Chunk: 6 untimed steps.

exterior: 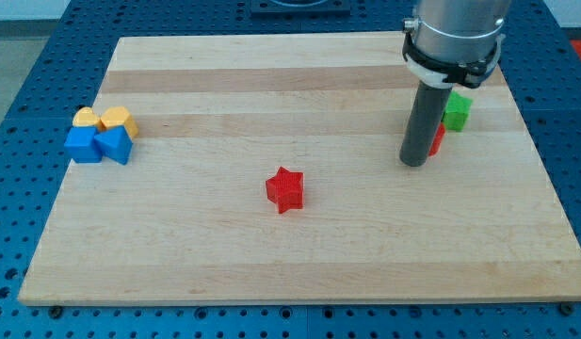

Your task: Push the red star into the green star

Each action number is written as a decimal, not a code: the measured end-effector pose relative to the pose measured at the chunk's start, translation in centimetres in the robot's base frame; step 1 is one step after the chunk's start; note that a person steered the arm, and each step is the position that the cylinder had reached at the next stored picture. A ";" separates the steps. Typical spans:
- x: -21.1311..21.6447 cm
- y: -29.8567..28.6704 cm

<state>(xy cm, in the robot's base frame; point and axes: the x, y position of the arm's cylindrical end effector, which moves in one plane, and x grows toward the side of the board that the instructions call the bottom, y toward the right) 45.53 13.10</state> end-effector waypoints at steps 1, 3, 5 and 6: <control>0.2 -3.1; -2.1 -3.8; 5.6 -2.0; 10.6 -6.6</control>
<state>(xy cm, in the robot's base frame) 56.08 6.53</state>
